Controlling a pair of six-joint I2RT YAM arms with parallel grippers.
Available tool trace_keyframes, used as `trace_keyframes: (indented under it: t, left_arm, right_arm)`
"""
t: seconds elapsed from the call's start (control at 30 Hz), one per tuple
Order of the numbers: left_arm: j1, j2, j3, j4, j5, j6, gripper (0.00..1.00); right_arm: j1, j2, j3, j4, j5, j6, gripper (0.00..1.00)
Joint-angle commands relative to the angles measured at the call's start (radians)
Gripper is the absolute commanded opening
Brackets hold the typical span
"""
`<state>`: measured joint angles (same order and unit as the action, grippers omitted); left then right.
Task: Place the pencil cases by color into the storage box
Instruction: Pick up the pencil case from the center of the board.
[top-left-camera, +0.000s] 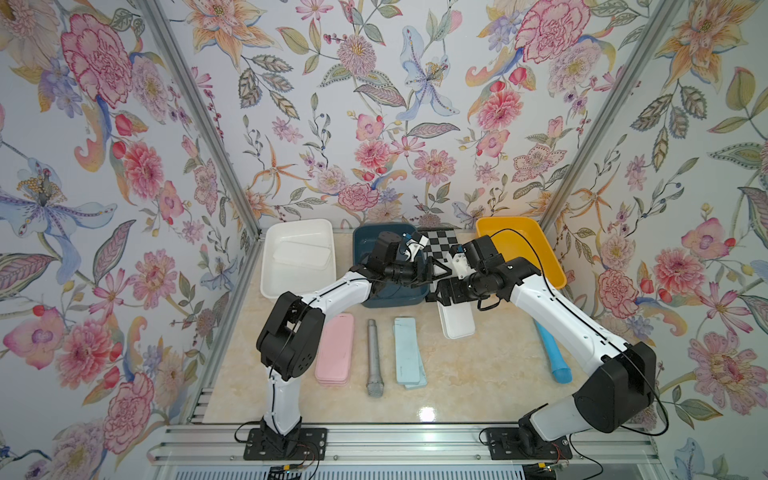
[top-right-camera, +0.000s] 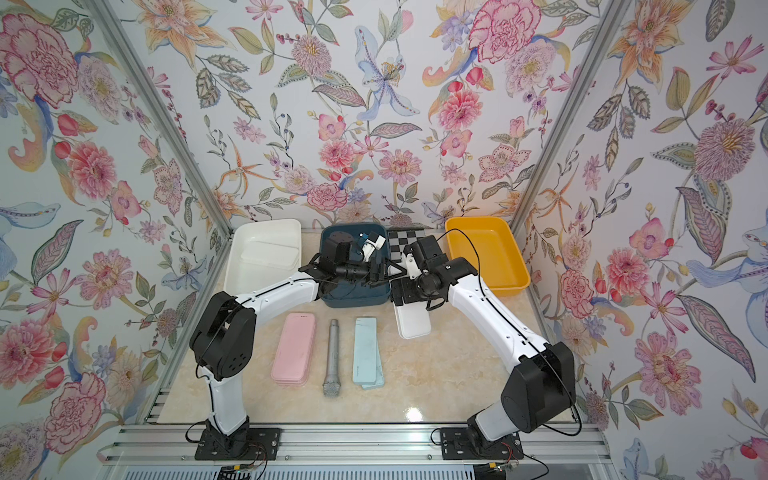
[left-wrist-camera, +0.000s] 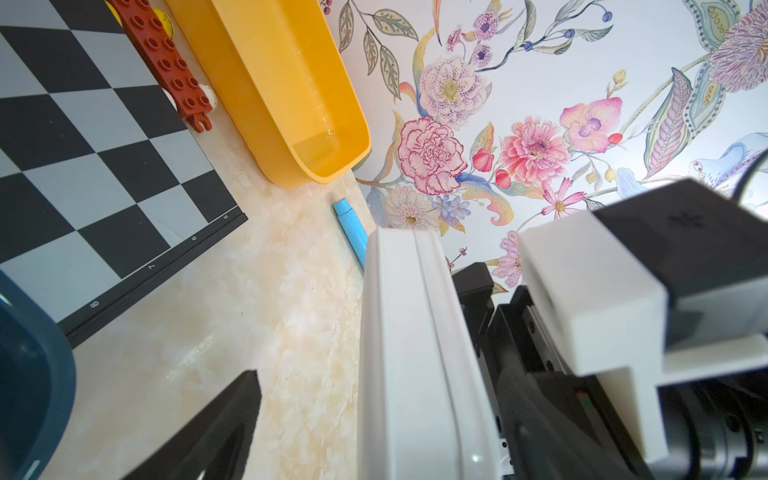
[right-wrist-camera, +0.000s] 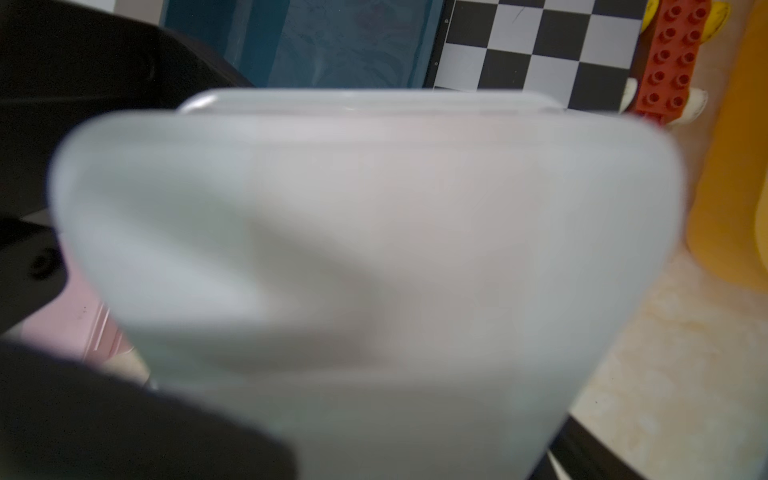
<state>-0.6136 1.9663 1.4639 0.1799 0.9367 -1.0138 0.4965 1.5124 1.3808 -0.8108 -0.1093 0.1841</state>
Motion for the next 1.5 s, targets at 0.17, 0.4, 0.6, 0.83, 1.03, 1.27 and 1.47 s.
trace_keyframes:
  t: [0.17, 0.4, 0.6, 0.83, 1.03, 1.27, 1.47]
  left_arm:
    - [-0.025, 0.033, 0.020, 0.011, 0.011, 0.027, 0.66]
    - [-0.025, 0.021, 0.022, 0.011, 0.004, 0.040, 0.36]
    - [-0.025, 0.018, 0.015, 0.011, 0.010, 0.041, 0.28]
    - [-0.023, 0.014, 0.018, 0.010, 0.004, 0.053, 0.28]
    - [-0.009, 0.024, 0.032, 0.006, -0.018, 0.058, 0.29]
    - [0.013, 0.072, 0.055, 0.001, -0.040, 0.065, 0.30]
    - [0.074, 0.123, 0.152, -0.005, -0.073, 0.068, 0.30]
  right_arm:
    - [0.025, 0.026, 0.009, 0.045, -0.015, 0.023, 0.89]
    - [0.026, 0.048, 0.025, 0.026, 0.006, 0.020, 0.90]
    - [0.025, 0.064, 0.008, 0.041, 0.008, 0.029, 0.91]
    - [0.024, 0.088, 0.012, 0.050, -0.002, 0.035, 1.00]
    - [0.024, 0.067, -0.019, 0.061, 0.005, 0.029, 1.00]
    - [-0.005, -0.024, -0.090, 0.148, 0.028, 0.029, 1.00]
    - [-0.012, -0.023, -0.104, 0.129, 0.011, 0.018, 1.00]
